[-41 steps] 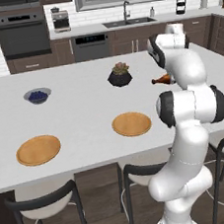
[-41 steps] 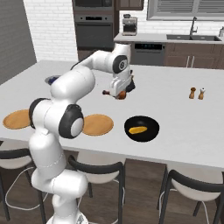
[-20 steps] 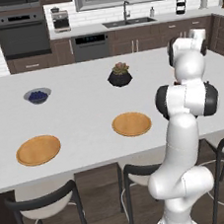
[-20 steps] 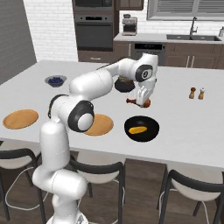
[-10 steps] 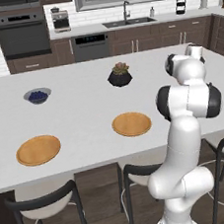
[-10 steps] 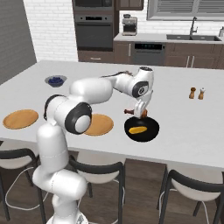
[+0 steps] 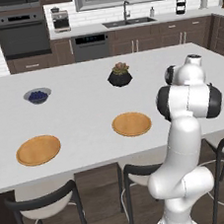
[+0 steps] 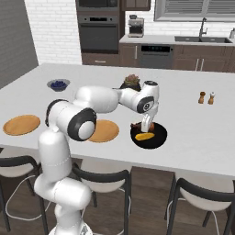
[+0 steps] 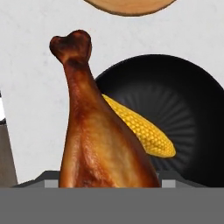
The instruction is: Pick the chicken drumstick and corn from their plates and place them in the bowl. Then put the bowl in the fridge.
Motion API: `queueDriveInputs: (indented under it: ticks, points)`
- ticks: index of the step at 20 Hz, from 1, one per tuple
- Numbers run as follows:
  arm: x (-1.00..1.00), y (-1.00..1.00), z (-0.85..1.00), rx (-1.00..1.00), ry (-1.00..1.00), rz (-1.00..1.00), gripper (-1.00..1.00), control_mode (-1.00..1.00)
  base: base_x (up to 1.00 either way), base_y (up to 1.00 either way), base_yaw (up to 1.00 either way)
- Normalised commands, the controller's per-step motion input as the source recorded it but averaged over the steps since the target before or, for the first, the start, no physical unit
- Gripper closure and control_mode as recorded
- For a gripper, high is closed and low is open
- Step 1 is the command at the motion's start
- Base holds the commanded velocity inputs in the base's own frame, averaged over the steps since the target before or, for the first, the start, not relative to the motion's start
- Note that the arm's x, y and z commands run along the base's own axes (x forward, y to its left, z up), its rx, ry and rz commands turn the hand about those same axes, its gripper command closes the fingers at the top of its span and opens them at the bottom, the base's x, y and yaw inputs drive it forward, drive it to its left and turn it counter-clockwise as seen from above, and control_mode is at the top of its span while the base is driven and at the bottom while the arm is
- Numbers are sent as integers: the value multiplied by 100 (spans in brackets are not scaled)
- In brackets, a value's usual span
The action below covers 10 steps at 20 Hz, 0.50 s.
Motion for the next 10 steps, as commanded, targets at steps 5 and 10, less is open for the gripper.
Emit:
queueDriveInputs:
  ticks: [5, 10]
  points:
    - [2, -31, -27, 0, 0, 10, 100, -100, 0, 0, 0]
    - [10, -6, -35, 0, 0, 6, 100, -100, 0, 0, 0]
